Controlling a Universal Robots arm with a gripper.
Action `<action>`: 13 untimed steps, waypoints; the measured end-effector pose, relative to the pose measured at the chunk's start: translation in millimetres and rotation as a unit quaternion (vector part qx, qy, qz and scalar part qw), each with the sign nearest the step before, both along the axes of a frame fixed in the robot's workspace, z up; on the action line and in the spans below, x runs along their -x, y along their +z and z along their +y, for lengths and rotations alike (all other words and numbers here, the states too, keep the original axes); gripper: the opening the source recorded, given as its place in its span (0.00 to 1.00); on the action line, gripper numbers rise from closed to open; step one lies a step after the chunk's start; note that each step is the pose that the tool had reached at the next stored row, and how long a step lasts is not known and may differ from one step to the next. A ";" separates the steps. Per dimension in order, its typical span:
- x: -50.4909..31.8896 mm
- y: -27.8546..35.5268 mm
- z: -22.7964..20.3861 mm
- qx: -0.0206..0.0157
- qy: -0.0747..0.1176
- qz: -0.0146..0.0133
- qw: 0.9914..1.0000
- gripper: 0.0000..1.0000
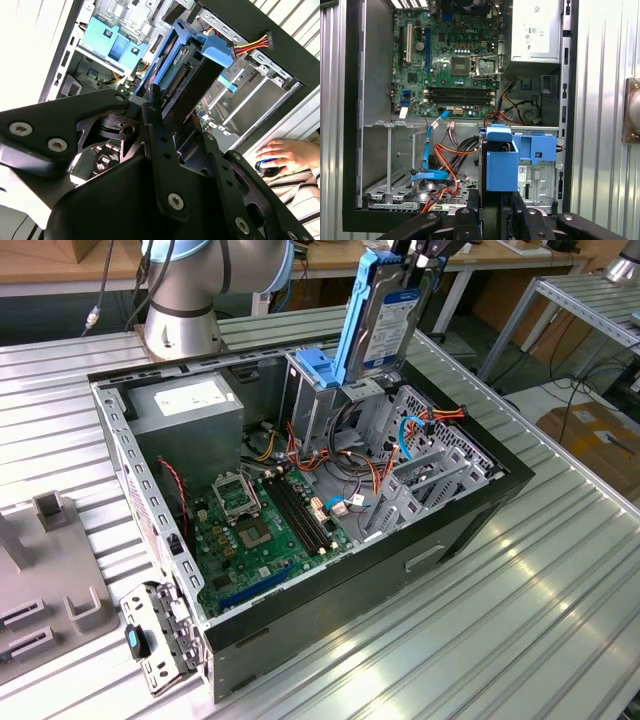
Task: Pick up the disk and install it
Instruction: 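Pick up the disk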
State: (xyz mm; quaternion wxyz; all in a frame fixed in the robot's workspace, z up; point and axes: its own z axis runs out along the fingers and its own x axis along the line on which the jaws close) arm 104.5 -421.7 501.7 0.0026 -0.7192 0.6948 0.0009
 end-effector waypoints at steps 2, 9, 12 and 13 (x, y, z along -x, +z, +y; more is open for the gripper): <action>0.0 0.1 -2.2 0.000 0.000 0.000 1.000 0.35; 0.0 0.0 -7.9 0.000 0.000 0.000 1.000 0.35; 0.0 0.0 -10.7 0.000 0.000 0.000 1.000 0.35; 0.0 0.0 -11.5 0.000 0.000 0.000 1.000 0.35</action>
